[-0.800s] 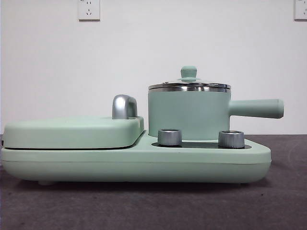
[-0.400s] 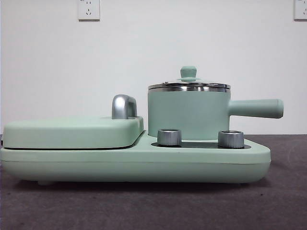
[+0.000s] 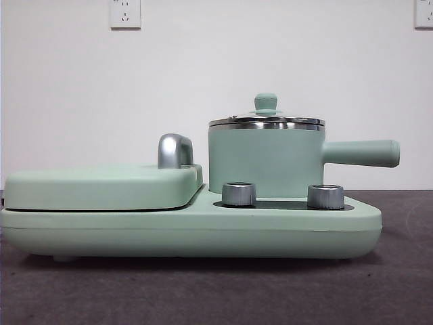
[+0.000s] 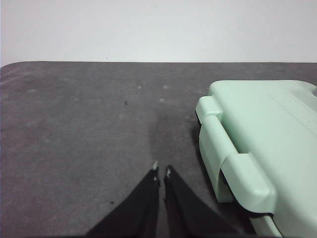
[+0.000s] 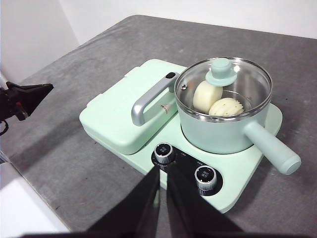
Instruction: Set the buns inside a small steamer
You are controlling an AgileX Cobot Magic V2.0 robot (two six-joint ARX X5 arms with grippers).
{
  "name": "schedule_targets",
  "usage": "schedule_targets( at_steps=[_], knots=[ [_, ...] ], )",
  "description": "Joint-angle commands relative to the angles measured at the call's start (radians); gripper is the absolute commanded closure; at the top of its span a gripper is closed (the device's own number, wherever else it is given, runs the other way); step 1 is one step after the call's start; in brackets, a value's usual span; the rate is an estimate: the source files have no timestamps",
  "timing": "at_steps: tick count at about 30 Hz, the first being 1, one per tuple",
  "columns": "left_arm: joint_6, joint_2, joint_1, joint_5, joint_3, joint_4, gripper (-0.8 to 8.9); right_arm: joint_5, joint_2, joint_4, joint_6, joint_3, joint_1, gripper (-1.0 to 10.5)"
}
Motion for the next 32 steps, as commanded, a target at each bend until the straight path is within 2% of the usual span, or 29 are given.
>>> schedule_targets(
  at_steps=[1,7,15,18,21,27,32],
  knots=[
    [0.010,-0.002,0.001,0.005,-0.002,0.014,7.93,0.000,0.003,0.016,-0.011,0.008,0.010,9.3],
    [0.010,-0.002,0.001,0.005,-0.025,-0.038,7.93,0.000,0.003,0.016,-0.011,0.008,0.010,9.3],
    [0.010,-0.002,0.001,0.005,-0.024,-0.034,7.93,0.000,0.000,0.024,-0.011,0.004,0.010,9.3],
    [0.010,-0.002,0.001,0.005,-0.024,-0.034,7.93,-0.005,-0.004,0.051,-0.011,-0.014,-0.034,9.3],
    [0.010,-0.002,0.001,0.005,-0.024,-0.034,7.93,-0.050,-0.008,0.224,-0.011,-0.116,-0.147,9.3],
    [0.010,-0.002,0.001,0.005,-0.024,-0.034,7.93,-0.056,-0.113,0.883,-0.039,-0.514,-0.421,9.3],
    [0.010,-0.002,0.001,0.005,-0.024,-0.034,7.93,-0.010,-0.214,1.135,-0.045,-0.757,-0.572,9.3]
  ],
)
